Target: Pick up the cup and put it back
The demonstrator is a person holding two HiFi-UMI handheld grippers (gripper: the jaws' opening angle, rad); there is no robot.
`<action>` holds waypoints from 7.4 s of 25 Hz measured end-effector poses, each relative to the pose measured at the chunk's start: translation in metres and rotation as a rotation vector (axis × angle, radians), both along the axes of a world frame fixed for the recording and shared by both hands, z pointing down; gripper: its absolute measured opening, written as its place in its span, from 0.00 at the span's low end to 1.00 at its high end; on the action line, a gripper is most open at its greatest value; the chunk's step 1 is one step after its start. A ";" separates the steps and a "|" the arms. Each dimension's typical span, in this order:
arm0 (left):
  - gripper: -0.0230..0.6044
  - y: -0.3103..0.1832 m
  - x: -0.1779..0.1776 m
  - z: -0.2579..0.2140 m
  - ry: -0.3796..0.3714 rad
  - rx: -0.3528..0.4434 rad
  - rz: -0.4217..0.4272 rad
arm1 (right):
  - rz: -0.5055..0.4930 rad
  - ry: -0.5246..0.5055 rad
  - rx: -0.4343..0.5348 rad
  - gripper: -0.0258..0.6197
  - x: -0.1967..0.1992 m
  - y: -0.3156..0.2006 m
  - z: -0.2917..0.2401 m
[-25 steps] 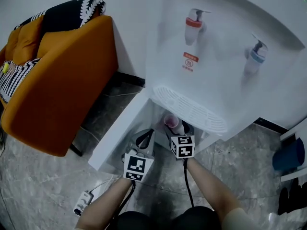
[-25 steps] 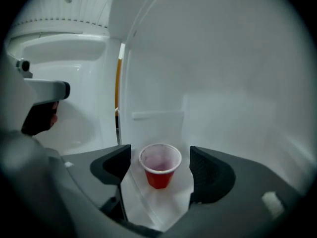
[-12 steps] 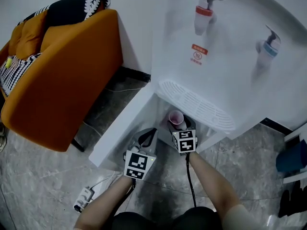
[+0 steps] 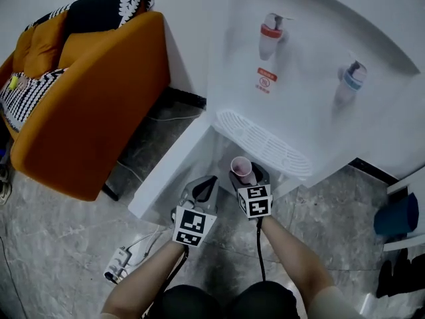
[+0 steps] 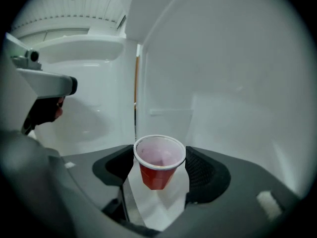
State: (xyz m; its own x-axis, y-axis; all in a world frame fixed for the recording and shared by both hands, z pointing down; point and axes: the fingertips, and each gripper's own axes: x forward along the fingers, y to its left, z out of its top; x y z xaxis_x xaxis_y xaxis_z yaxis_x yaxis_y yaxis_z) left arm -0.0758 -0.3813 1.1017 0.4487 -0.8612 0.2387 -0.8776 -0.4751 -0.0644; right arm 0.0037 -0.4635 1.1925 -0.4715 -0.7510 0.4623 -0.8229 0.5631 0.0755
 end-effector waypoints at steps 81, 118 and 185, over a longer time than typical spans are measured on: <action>0.04 0.252 -0.012 -0.862 0.053 0.092 0.033 | -0.255 -0.174 0.231 0.55 0.020 0.343 -0.977; 0.04 0.028 0.087 -0.748 -0.016 -0.030 0.129 | 0.010 -0.081 0.147 0.55 0.096 0.087 -0.806; 0.04 0.247 0.000 -0.876 0.035 0.102 0.077 | -0.189 -0.243 0.233 0.04 0.051 0.326 -0.998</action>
State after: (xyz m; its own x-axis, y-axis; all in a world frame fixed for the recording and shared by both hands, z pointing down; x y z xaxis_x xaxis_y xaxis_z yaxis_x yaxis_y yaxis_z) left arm -0.0755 -0.1348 0.2257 0.5207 -0.8431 0.1343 -0.8415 -0.5334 -0.0861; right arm 0.0544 -0.1373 0.1949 -0.6867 -0.7118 0.1476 -0.7156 0.6977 0.0351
